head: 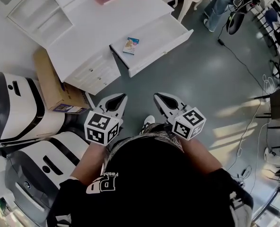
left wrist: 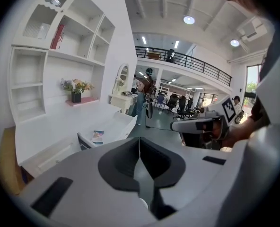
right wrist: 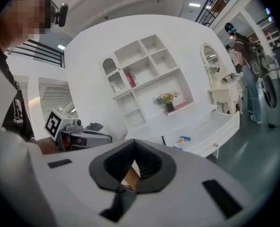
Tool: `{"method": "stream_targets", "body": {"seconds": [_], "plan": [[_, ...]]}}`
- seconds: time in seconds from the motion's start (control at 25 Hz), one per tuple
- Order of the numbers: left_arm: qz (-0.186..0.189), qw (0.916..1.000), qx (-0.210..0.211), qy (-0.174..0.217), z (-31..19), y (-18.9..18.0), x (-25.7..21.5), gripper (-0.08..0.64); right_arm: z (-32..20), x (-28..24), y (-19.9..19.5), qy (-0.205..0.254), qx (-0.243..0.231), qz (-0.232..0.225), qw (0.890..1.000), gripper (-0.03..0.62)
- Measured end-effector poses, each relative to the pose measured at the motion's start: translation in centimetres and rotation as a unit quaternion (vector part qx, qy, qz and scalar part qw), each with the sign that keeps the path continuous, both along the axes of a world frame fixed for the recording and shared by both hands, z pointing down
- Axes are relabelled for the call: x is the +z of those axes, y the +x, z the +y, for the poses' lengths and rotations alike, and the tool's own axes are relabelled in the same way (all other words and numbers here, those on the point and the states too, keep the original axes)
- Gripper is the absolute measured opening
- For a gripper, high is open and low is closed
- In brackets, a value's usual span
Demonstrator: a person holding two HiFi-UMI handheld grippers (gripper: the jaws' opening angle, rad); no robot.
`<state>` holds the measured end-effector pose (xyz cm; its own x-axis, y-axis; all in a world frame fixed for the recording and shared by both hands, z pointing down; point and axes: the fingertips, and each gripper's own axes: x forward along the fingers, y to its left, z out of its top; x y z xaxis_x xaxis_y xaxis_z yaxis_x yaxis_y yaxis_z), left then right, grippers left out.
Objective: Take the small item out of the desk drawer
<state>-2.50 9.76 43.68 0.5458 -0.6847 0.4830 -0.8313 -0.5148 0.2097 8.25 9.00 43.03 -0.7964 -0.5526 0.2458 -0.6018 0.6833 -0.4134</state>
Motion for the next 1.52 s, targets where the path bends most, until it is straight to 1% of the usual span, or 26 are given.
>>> {"method": "stream_targets", "body": {"seconds": [0.32, 0.48, 0.6, 0.76, 1.0, 1.12, 1.28, 1.52], "plan": [[-0.013, 0.9997, -0.023, 0.003, -4.4, 1.4, -1.3, 0.017, -4.7, -0.9, 1.6, 0.006, -0.027, -0.003, 1.0, 0.009], [-0.014, 0.9992, -0.037, -0.004, -5.4, 1.9, -1.0, 0.017, -5.6, -0.2, 2.2, 0.0, -0.035, -0.006, 0.999, 0.009], [-0.021, 0.9992, -0.034, -0.01, -5.5, 2.3, -0.8, 0.017, -5.7, 0.2, 2.5, -0.009, -0.035, -0.01, 0.999, 0.009], [-0.032, 0.9987, -0.037, -0.013, -6.2, 1.9, -0.7, 0.017, -6.3, 0.7, 2.5, -0.014, -0.032, -0.016, 0.999, 0.009], [-0.028, 0.9991, -0.024, -0.019, -8.2, 2.2, 0.0, 0.017, -7.5, 1.4, 3.2, -0.019, -0.017, -0.012, 1.0, 0.009], [-0.02, 0.9996, -0.02, -0.009, -10.4, 2.1, -0.5, 0.017, -8.8, 1.6, 3.5, -0.023, -0.004, -0.006, 1.0, 0.009], [-0.015, 0.9997, -0.017, 0.004, -13.5, 1.4, -1.2, 0.017, -11.1, 1.1, 3.3, -0.013, 0.004, 0.005, 1.0, 0.009], [-0.011, 0.9999, -0.012, 0.0, -17.7, -0.6, -1.0, 0.017, -15.3, 0.3, 1.2, -0.007, 0.007, 0.017, 1.0, 0.009]]}}
